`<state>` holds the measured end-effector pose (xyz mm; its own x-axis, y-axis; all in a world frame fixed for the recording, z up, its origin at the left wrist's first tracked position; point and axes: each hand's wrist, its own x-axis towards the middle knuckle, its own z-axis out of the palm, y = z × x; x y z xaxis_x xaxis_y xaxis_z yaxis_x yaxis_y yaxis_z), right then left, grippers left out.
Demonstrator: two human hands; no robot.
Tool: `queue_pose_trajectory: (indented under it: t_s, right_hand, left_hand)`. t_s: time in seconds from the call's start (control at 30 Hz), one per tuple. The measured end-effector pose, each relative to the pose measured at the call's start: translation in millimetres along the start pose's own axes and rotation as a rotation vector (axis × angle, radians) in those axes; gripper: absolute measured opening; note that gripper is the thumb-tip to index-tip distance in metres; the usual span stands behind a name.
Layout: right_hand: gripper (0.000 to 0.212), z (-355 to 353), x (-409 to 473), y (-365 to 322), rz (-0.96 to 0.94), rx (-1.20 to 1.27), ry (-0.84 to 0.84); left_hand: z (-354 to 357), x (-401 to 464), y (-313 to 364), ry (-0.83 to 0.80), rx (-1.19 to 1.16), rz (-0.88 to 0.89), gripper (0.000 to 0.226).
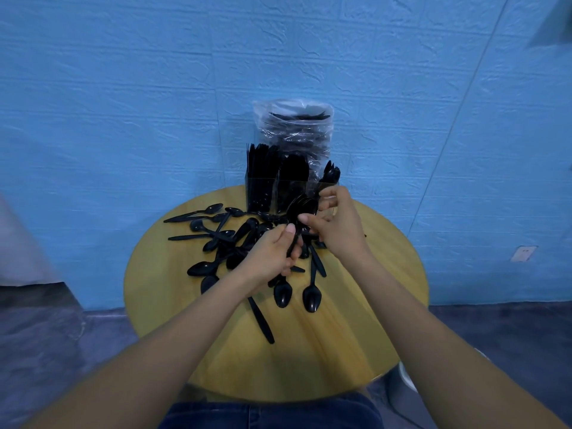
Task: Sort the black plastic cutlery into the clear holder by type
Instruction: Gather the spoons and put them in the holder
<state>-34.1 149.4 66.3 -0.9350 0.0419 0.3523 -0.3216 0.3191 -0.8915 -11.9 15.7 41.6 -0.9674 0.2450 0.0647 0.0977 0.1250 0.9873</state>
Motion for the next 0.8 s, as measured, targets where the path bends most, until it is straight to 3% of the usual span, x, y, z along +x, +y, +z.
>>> queue_pose_trajectory:
  t_s: [0.07,0.17,0.27,0.4,0.53,0.67,0.8]
  right_hand:
    - [0.038,1,-1,4,0.005,0.034,-0.100]
    - [0.021,2,-5,10,-0.001,0.141,-0.161]
    - [0.013,6,-11,15,0.040,0.149,-0.131]
    - [0.023,9,-20,22,0.104,0.172,-0.193]
    - [0.041,2,-37,41,0.200,-0.172,-0.134]
    - [0.050,7,-61,62,0.292,-0.598,-0.287]
    - [0.039,11,-63,67,0.277,-0.670,-0.231]
  left_hand:
    - [-1,-5,-2,-0.044,-0.030,-0.003,0.040]
    - [-1,-10,-4,-0.104,-0.006,0.024,0.048]
    - [2,-13,-13,-0.071,0.168,0.078,0.033]
    - [1,-16,-36,0.061,0.233,0.121,0.023]
    - [-3,-21,-50,0.230,0.161,0.079,0.028]
    - [-2,-24,-58,0.266,0.136,0.125,0.024]
    - [-1,-23,-65,0.293,0.096,0.170,0.024]
